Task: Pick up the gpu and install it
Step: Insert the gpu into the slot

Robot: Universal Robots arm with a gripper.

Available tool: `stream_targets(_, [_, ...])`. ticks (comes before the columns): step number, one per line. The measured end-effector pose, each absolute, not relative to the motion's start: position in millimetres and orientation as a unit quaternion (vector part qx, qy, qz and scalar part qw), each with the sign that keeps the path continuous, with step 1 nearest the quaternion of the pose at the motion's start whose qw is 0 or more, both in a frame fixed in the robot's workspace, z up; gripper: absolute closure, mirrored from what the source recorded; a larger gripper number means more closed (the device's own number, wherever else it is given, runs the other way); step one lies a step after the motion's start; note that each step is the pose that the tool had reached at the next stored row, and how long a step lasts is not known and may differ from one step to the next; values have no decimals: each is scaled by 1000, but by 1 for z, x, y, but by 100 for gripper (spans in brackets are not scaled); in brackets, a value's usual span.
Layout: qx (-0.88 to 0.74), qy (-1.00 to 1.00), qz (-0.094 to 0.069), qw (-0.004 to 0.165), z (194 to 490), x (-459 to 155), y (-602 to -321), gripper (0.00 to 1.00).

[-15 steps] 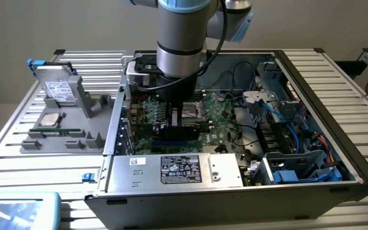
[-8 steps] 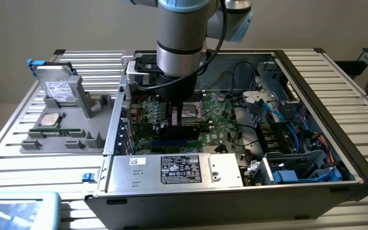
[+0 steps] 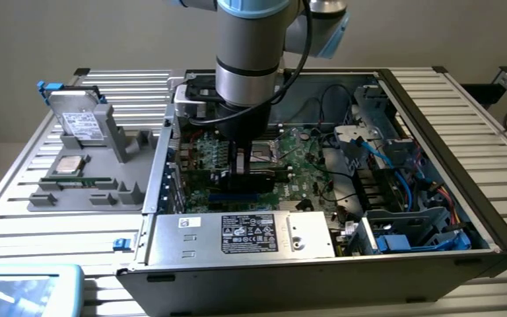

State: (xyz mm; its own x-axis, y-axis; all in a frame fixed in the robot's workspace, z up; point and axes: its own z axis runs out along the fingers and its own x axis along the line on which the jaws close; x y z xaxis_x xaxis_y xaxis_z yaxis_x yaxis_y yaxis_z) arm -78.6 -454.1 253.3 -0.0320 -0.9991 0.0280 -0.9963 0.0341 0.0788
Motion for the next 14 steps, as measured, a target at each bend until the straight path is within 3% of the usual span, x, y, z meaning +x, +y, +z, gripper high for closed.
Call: stream_targets(14, [695, -718, -19, 38, 251, -79, -454, 72])
